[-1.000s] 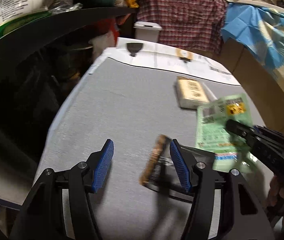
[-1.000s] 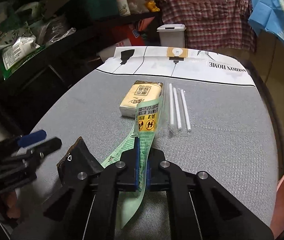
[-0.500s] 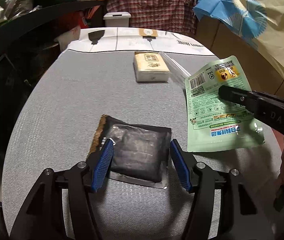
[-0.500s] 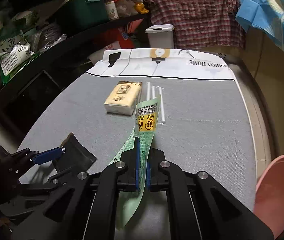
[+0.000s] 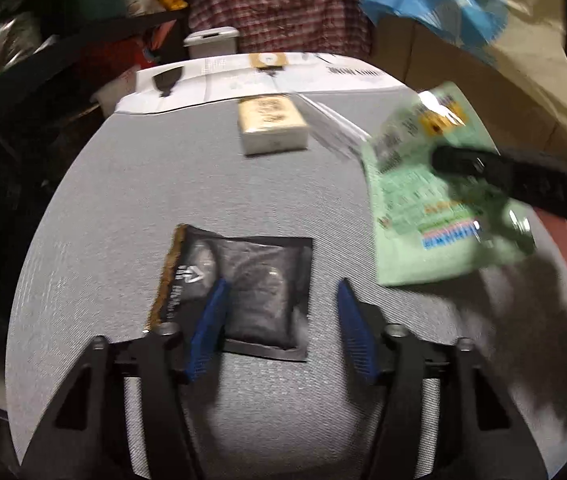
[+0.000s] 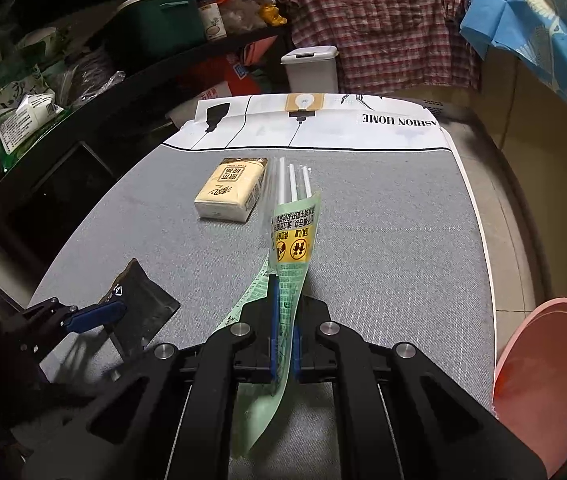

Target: Collect trash

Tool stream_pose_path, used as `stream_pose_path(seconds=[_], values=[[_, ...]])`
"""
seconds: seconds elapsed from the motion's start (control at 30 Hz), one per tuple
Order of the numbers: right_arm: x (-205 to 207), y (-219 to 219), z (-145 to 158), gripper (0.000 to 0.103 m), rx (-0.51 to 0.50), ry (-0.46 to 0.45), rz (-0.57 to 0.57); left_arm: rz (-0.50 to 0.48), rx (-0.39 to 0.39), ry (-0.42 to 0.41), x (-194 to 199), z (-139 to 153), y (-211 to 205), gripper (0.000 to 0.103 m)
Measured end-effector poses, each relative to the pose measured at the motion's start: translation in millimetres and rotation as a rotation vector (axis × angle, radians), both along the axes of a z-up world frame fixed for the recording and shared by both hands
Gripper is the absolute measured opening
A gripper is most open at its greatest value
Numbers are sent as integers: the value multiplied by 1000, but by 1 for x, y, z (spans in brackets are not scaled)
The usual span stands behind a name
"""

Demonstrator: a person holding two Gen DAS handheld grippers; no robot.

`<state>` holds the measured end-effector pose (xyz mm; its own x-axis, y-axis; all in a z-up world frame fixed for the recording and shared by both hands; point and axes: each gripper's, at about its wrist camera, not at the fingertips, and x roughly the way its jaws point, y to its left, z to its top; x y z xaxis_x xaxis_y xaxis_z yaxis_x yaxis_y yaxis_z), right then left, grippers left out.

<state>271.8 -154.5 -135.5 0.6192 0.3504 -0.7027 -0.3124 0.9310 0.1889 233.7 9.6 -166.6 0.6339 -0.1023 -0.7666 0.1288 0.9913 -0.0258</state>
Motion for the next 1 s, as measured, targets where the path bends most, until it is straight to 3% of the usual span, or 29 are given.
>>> stream_pose_path(seconds=[0.03,0.1,0.17,0.5,0.57,0.67,0.77,0.83,1.0], values=[[-1,0,0,5,0,1,1,22,-35,-2,0,1,8,35],[0,0,0,5,0,0,1,55,-75,-3,1,1,20,0],[-1,0,1,5,0,-2,0,54,-122,2,2,-1,28,0],[-18,-1,12,5,11,-18,7,98,-132,-51,-11,8,43,0],[-19,-2,11,6,11,-14,4,97,-171,-12,-8,8,52,0],[-20,-2,11,6,15,-8,2,122,-190,14,-6,6,61,4],[-19,-1,10,6,15,-5,7,106,-199,39,-4,1,63,27],[-19,0,10,6,15,-3,12,100,-186,36,-2,0,60,28],[-16,1,4,6,17,13,15,61,-176,44,6,-2,50,43]])
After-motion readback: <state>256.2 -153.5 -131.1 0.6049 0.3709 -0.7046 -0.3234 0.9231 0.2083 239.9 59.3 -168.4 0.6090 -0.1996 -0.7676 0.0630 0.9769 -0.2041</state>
